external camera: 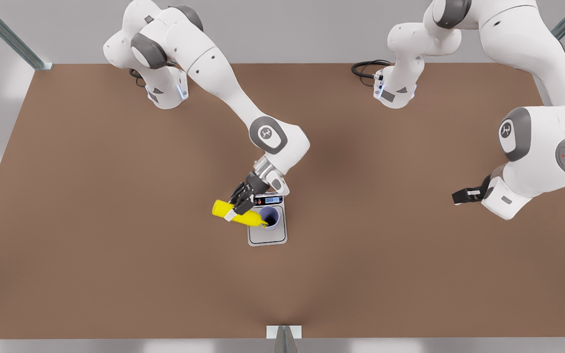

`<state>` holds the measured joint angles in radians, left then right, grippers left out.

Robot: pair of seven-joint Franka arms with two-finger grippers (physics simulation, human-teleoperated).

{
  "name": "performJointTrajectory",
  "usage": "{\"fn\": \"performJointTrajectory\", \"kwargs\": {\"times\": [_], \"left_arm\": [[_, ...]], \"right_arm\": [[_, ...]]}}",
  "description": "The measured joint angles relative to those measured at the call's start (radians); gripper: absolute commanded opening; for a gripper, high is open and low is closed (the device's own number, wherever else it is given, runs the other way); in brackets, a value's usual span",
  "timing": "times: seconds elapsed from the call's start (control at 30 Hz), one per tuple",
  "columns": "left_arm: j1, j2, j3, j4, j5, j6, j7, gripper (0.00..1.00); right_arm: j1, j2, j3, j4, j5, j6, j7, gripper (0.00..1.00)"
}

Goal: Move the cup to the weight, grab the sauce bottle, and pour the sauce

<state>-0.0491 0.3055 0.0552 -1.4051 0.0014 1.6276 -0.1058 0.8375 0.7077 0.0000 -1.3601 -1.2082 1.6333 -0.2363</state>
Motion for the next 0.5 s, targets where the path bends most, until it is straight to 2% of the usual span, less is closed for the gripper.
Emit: {"fn": "performJointTrajectory", "kwargs": {"times": [0.5], "left_arm": [[0.000, 0.002, 0.000, 0.002, 0.000, 0.003, 0.000, 1.00]], "right_arm": [[0.045, 0.004, 0.000, -0.089, -0.025, -0.044, 0.017, 0.59]]}}
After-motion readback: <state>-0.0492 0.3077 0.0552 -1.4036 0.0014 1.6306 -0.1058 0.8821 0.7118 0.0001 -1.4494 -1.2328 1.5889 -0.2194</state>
